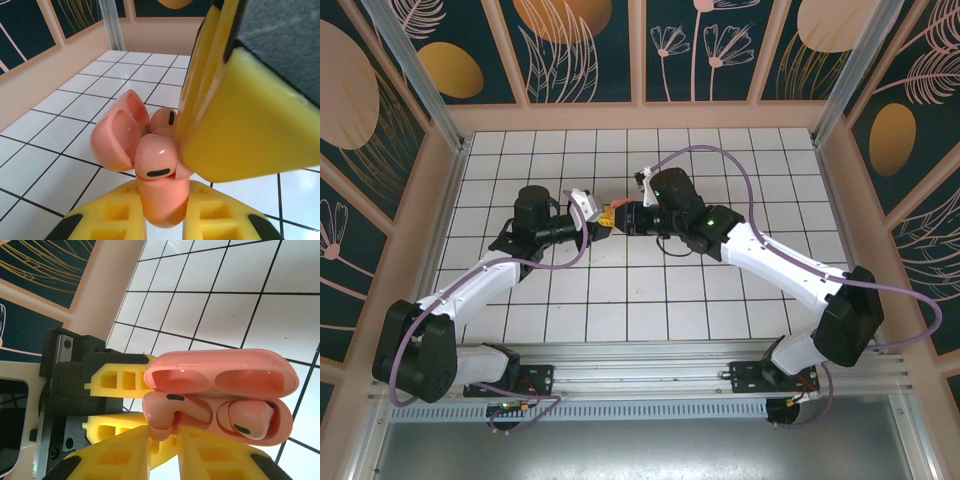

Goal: Insert the wireless bluetooth earbuds into the charging case

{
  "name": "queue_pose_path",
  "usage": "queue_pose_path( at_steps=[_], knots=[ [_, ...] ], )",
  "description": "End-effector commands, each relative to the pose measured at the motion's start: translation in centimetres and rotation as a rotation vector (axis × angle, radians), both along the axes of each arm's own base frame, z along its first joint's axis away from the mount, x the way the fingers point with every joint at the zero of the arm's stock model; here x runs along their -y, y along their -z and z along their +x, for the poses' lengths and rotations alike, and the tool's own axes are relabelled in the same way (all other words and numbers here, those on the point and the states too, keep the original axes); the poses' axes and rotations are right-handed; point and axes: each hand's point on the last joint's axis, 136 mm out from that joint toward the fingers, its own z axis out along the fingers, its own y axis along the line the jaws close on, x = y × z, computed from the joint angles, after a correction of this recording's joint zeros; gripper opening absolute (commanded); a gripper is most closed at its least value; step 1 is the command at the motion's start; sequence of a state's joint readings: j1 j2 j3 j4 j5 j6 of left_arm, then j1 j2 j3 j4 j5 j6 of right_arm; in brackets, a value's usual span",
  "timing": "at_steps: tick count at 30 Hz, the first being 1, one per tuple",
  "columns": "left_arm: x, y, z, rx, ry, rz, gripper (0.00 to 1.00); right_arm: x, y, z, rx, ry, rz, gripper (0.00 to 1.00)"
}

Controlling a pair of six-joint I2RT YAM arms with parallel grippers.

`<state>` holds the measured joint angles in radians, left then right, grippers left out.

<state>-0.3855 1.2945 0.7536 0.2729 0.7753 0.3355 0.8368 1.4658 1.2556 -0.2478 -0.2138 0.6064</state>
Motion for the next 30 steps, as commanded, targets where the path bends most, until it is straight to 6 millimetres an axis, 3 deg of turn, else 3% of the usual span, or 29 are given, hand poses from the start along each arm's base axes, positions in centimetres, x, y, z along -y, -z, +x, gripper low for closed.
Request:
queue_pose_path(
  at_steps=[1,14,30],
  knots=[
    [0.6,-1.7,-1.5,0.035,0.074,-0.031,0.08,-0.1,-1.1,1.5,0.047,0.013,0.008,0.17],
    [0.5,-0.9,-1.2,0.014,0.060,-0.014,0.08,0.8,-1.7,0.5,0.036,-0.042,0.084,0.05],
    [0.9,-1.0,-1.3,0.003,0.087,-0.047,0.07,0.6,-3.5,-1.9,0.025,-0.196,0.262,0.04]
  ],
)
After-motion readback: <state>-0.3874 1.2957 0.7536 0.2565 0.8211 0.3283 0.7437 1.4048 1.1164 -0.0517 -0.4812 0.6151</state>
